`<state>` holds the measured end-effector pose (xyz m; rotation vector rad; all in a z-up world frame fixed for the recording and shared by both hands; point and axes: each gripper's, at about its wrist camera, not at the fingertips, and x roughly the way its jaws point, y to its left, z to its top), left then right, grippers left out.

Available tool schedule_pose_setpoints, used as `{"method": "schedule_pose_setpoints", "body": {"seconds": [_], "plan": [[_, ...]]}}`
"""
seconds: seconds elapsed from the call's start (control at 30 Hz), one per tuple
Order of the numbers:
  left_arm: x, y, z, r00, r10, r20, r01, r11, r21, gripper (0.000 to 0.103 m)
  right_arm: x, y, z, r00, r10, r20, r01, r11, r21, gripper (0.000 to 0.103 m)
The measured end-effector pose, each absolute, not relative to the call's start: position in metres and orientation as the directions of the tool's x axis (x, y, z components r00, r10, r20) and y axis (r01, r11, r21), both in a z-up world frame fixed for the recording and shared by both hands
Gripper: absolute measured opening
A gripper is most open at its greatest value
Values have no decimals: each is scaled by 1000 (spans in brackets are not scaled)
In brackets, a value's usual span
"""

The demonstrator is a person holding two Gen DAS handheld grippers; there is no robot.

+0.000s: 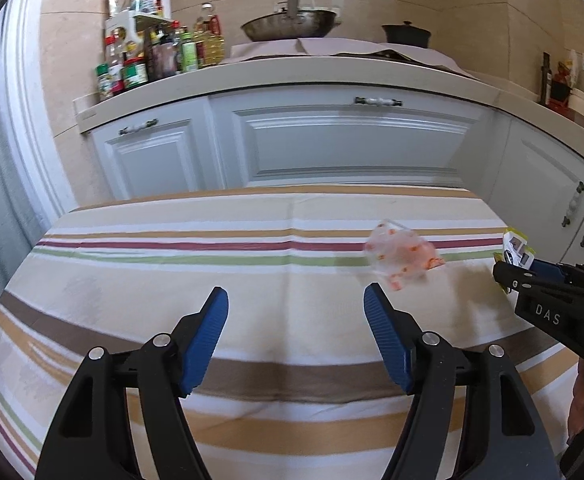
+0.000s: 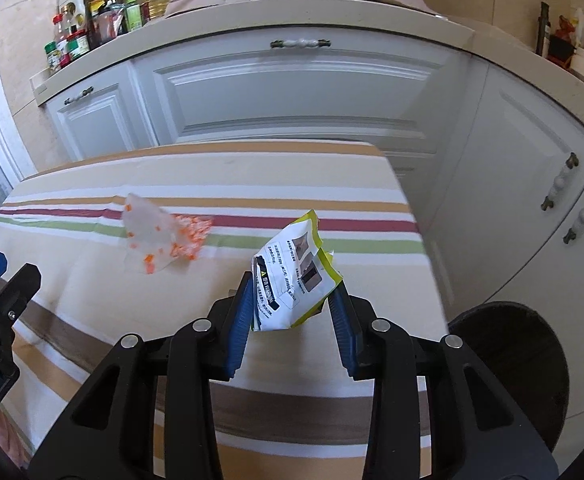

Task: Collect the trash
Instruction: 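Lift the snack packet with the right gripper while the left gripper grasps the clear plastic bag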

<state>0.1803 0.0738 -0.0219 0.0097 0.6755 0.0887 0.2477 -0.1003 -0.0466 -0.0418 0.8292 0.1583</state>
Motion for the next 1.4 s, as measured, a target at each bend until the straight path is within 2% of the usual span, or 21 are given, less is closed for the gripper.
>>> {"method": "schedule_pose_setpoints", "body": {"seconds": [0.37, 0.67, 1.07, 1.3, 1.37, 1.4], "plan": [[210, 43, -27, 759, 25, -650, -18, 1000, 18, 69, 255, -137, -41, 691, 90, -718, -115, 993, 14, 36], [231, 18, -29, 757, 14, -653, 22, 999, 47, 72, 256, -168, -37, 704, 70, -706, -79, 997, 20, 36], [254, 10, -40, 728, 13, -685, 52, 996, 74, 82, 264, -182, -38, 710, 77, -700, -76, 997, 33, 36], [261, 8, -45, 697, 3, -717, 69, 995, 71, 82, 265, -181, -38, 709, 87, -700, -85, 996, 38, 36], [260, 9, -46, 697, -1, -717, 69, 995, 66, 79, 265, -180, -38, 708, 89, -701, -87, 995, 39, 36], [260, 9, -46, 695, -4, -719, 70, 996, 63, 72, 265, -180, -39, 707, 90, -701, -88, 995, 39, 36]]}}
